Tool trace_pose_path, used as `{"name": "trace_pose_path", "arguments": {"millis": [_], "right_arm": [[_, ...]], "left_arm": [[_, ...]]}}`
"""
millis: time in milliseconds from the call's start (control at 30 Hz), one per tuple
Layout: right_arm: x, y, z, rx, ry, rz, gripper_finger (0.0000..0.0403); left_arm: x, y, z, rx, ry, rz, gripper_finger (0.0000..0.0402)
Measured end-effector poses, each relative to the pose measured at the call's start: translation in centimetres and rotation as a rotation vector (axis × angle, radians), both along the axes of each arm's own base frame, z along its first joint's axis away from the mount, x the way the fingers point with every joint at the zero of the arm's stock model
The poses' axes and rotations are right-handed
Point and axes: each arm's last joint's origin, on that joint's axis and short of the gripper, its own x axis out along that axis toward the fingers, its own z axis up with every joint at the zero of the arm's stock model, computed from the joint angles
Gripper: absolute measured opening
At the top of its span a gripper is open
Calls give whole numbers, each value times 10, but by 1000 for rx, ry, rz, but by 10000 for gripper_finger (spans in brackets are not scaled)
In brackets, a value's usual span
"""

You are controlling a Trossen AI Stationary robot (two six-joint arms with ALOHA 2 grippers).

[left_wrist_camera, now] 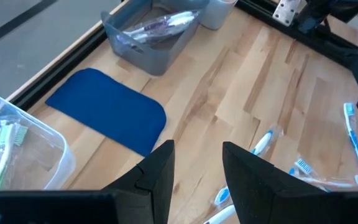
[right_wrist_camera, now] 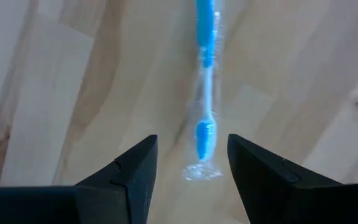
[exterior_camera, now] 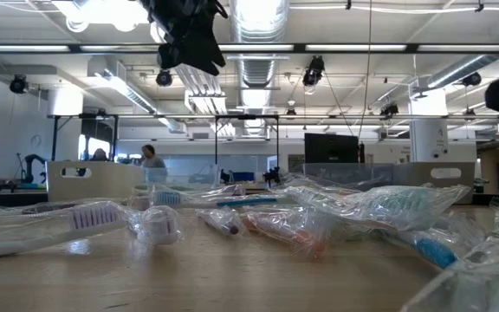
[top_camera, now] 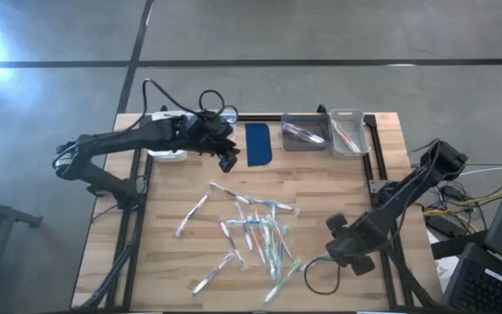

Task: Pick & Place Toothbrushes
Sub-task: Put the blue toothbrush into the white bin

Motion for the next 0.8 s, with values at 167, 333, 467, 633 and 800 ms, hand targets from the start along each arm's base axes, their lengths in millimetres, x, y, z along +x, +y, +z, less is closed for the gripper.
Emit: {"name": "trace_pose_path", "arguments": {"millis": [167, 333, 467, 633, 800], "right_arm": [[-8, 0, -15, 8, -3, -17, 177], [-13, -5, -26, -45, -18, -22, 165], [-15, -7, -35, -35, -30, -23, 157], [-14, -6, -40, 5, -70, -30, 142], [-15, -8, -43, 1, -66, -30, 115]], "left_arm": [[0, 0, 0, 0, 1, -1, 140], [0, 0, 0, -2, -1, 1, 140], [0, 0, 0, -12, -5, 11, 140], [0, 0, 0, -16, -7, 13, 140], [0, 0, 0, -16, -7, 13, 140]]}}
